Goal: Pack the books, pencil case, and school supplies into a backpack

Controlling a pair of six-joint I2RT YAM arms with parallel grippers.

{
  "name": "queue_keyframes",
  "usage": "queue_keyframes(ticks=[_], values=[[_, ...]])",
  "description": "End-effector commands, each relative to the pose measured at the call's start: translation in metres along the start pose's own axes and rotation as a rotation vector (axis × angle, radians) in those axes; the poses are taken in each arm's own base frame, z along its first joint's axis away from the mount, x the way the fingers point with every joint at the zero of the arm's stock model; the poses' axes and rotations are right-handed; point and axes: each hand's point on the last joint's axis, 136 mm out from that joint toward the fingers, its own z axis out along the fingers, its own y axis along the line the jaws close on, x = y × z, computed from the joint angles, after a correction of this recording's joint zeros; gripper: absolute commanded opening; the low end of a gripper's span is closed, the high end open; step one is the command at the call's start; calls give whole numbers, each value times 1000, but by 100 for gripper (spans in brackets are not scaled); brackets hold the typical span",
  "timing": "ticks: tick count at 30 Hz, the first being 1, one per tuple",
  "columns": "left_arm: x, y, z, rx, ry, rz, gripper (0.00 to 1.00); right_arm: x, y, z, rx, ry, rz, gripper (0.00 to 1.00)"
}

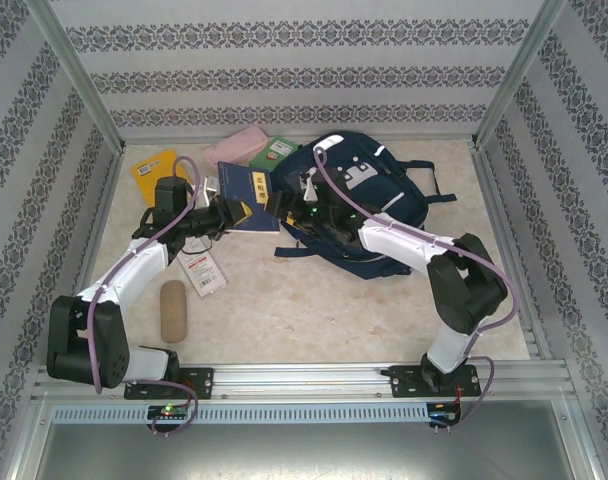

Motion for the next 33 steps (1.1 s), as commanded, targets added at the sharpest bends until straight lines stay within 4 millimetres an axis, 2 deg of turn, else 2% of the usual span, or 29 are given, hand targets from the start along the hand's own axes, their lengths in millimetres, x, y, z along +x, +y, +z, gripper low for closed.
queue_keyframes(ticks=[1,7,14,18,22,23,26,28,30,33], values=[[0,-58,-12,161,1,108,0,-5,43,-23,-140,-47,-1,77],[14,-83,-24,239,34,139,0,18,53,-32,-161,-40,23,77],[33,-97,-34,288,68,151,0,31,77,-45,-290,-47,30,76],[42,-103,-37,290,85,162,0,36,88,-51,-356,-28,33,70],[53,-103,-36,264,94,171,0,36,91,-62,-387,-45,27,47],[55,-103,-36,257,94,175,0,35,92,-66,-390,-51,23,34],[62,-100,-33,218,98,176,0,32,88,-77,-392,-63,28,0],[66,-99,-29,193,93,185,0,30,85,-85,-381,-65,29,0],[67,-96,-25,151,82,194,13,25,78,-95,-364,-94,27,0],[67,-92,-18,78,69,228,44,17,60,-115,-305,-163,31,0]])
